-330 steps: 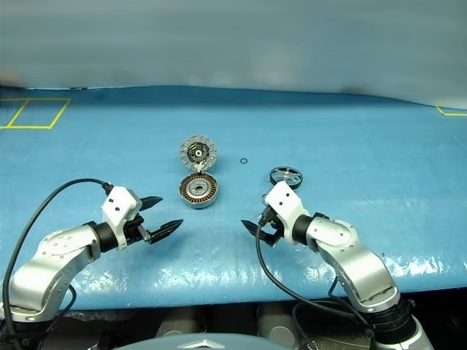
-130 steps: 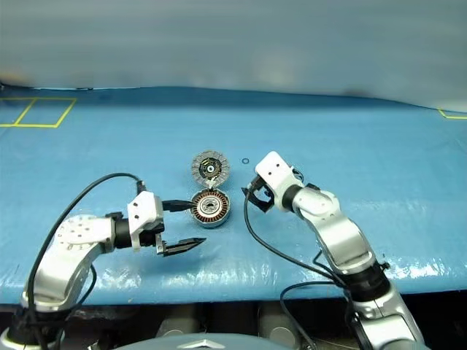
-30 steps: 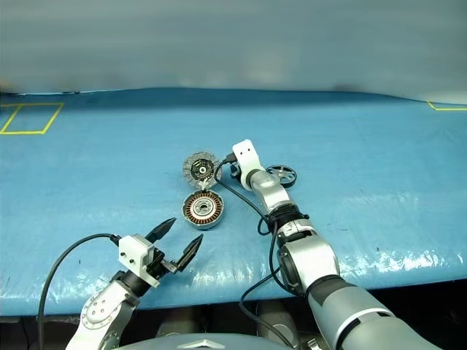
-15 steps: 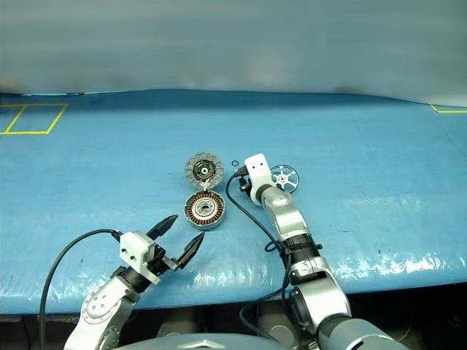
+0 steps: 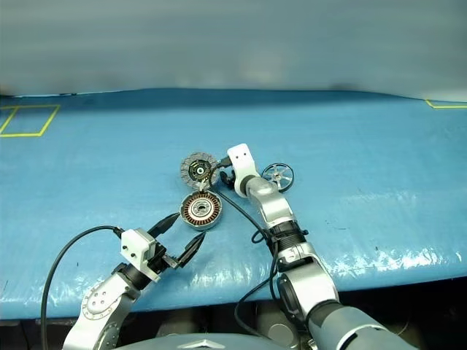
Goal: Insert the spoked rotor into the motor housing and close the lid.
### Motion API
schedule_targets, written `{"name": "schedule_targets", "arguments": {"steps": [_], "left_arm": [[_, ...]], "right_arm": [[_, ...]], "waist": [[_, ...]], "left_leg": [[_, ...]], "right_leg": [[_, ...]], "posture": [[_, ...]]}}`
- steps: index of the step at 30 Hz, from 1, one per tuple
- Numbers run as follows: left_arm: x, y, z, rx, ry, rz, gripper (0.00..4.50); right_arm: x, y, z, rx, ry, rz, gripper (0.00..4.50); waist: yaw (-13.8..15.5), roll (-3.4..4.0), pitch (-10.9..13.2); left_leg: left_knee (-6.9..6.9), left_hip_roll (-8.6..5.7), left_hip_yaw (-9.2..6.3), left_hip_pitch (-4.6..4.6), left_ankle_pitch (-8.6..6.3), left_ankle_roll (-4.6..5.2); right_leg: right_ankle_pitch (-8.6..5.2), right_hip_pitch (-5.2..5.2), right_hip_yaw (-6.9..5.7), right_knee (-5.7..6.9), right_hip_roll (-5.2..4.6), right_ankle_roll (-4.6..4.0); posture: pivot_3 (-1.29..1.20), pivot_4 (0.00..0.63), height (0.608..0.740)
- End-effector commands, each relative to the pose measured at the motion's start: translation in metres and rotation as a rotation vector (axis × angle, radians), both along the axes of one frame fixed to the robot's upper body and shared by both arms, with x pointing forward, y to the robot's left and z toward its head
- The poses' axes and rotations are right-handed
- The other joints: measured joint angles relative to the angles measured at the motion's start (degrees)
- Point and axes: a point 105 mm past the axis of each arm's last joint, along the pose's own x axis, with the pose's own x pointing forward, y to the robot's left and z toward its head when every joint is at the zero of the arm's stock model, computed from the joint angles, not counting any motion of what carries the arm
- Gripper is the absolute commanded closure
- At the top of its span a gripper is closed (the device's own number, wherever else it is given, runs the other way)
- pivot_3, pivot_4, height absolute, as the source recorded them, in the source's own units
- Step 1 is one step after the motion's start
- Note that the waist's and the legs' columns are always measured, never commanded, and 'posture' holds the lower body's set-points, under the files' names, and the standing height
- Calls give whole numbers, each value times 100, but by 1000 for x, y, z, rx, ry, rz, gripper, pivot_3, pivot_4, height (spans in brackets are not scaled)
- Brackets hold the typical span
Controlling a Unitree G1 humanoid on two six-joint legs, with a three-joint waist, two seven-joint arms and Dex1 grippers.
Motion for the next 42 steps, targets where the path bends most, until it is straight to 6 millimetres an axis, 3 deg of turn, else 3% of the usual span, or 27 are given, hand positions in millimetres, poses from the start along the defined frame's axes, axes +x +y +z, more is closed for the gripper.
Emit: {"name": "schedule_targets", "arguments": {"steps": [1,6,15,31,34,42], "left_arm": [[-1,2,6,-3,-25,14,0],[-3,4,7,-10,-27,39,0],[-6,1,7,-16,-28,41,0],[-7,-1,9,-16,-34,36,0],[-8,-1,8,-17,-32,37,0],[-9,-2,8,-19,-28,36,0]], "right_arm": [[12,3,22,3,-92,-35,341],[18,6,24,-15,-111,-36,341],[29,-4,9,18,-42,-94,341],[25,0,-9,-5,2,-91,341],[25,0,-11,-12,3,-92,910],[24,-1,-14,-22,11,-96,3550]], "waist": [[2,0,2],[-1,-1,4],[-15,0,12],[-23,1,14],[-26,1,14],[-31,1,14]], "left_leg": [[-1,0,0,-1,0,0],[-9,0,1,-2,-1,1],[-10,-1,8,0,-1,1],[-13,0,9,1,-1,1],[-13,0,9,2,-1,1],[-13,0,10,4,-1,1]], "right_leg": [[0,-1,0,-2,-2,0],[1,-1,0,-8,-5,-1],[1,-1,2,-8,-2,-2],[1,-1,2,-7,-1,-3],[1,-1,2,-7,-2,-3],[1,0,2,-7,0,-3]], "posture": [[0,150,740],[0,150,740],[0,150,740],[0,150,740],[0,150,740],[0,150,740]]}}
